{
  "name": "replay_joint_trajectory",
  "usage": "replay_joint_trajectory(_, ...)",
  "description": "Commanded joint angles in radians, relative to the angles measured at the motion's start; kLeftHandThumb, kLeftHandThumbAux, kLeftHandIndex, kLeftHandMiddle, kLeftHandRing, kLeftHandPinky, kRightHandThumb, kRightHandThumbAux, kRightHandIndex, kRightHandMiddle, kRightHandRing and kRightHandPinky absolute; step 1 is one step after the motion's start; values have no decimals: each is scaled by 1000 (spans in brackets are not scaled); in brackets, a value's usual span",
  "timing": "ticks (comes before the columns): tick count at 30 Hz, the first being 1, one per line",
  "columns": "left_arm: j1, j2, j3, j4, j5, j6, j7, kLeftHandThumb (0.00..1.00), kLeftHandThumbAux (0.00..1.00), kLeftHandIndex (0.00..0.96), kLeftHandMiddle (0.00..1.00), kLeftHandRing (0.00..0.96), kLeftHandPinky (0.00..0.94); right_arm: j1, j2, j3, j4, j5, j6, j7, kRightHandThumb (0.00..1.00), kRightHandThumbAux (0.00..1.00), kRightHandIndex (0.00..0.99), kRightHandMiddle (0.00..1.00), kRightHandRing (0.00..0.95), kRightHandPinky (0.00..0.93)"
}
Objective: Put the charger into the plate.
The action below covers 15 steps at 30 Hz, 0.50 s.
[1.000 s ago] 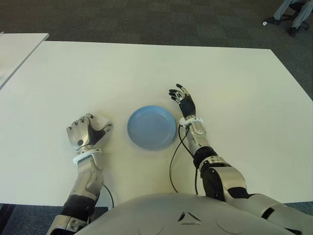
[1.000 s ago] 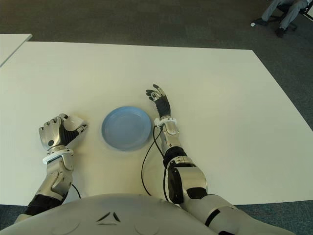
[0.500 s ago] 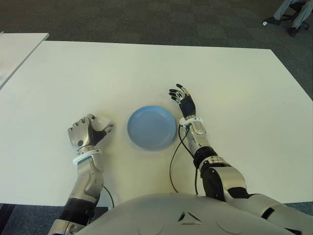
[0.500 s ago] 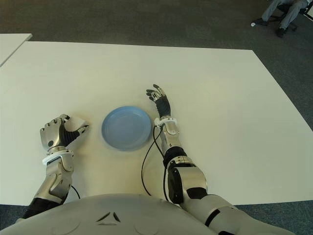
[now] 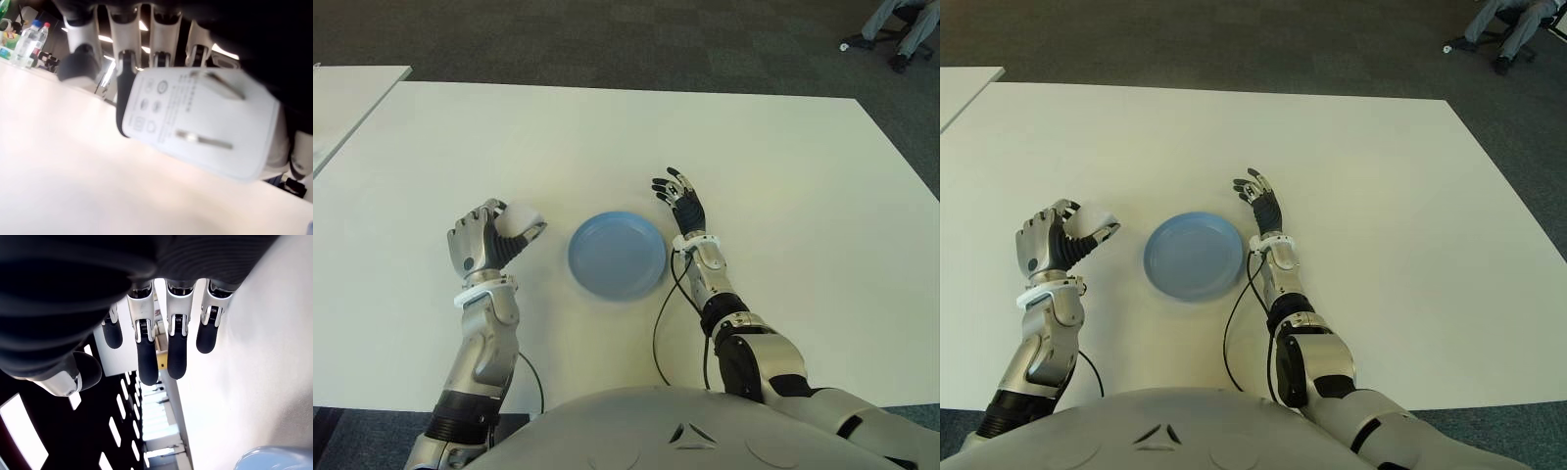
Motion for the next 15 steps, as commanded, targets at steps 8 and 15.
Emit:
replay_joint_trajectory(8, -63, -20, -26, -144, 71, 13, -122, 858, 664, 407, 547, 853, 837, 44, 41, -1, 25, 9, 38, 0, 0, 453, 130, 330, 270, 192)
replay_joint_trajectory(15, -80, -20, -50, -153, 99, -30, -118, 857, 665, 405, 546, 850, 831, 42, 41, -2, 29, 10, 39, 2, 0, 452, 128, 328, 269, 191)
